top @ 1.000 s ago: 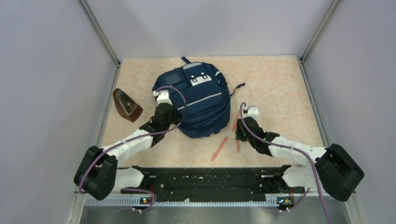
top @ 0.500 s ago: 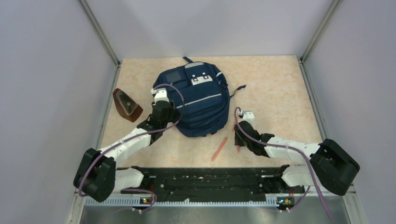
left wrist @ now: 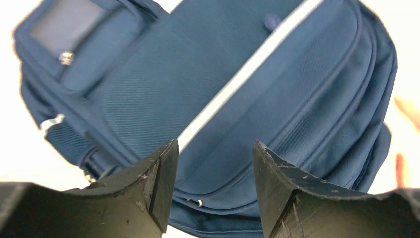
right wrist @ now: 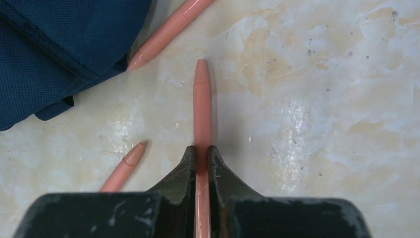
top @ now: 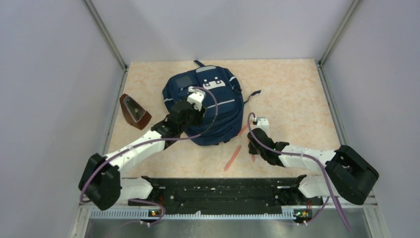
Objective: Pack the student bag
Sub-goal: Unzip the student bag at the center of the board, then pick up the stationery from the center of the board.
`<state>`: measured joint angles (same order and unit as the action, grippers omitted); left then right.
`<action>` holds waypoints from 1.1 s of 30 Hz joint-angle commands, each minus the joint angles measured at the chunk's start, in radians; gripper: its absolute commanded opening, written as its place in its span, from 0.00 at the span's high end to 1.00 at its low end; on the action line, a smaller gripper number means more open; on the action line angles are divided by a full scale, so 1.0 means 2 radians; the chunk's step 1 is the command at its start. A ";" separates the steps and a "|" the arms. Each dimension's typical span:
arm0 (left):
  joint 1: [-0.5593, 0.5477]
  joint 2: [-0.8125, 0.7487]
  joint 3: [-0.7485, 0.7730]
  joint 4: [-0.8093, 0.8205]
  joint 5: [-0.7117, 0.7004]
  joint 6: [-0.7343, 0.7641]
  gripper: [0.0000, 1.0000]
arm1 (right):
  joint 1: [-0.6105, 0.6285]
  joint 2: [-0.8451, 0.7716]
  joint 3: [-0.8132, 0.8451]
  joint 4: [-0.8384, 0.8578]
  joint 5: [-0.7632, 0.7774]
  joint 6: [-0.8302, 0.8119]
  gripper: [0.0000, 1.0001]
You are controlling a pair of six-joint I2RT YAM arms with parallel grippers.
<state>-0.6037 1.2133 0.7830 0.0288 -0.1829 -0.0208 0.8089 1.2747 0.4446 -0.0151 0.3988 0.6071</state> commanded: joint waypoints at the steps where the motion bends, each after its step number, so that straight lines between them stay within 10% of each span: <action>1: -0.017 0.047 0.008 0.014 0.050 0.080 0.38 | 0.004 -0.006 -0.015 0.003 -0.003 0.011 1.00; 12: -0.028 0.098 0.031 0.020 0.029 0.096 0.35 | 0.004 -0.046 -0.032 -0.003 0.014 0.012 1.00; 14: -0.034 0.094 0.025 0.020 0.044 0.099 0.15 | 0.004 -0.045 -0.032 -0.003 0.014 0.012 1.00; 19: -0.054 0.097 0.020 0.018 0.029 0.113 0.14 | 0.004 -0.040 -0.030 0.004 0.011 0.009 1.00; 33: -0.057 0.097 0.030 0.080 -0.164 0.093 0.41 | 0.004 -0.045 -0.029 0.004 0.009 0.005 1.00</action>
<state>-0.7387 1.4597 0.8326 0.0753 -0.3473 0.1646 0.8093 1.1999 0.3862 -0.0135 0.4011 0.6243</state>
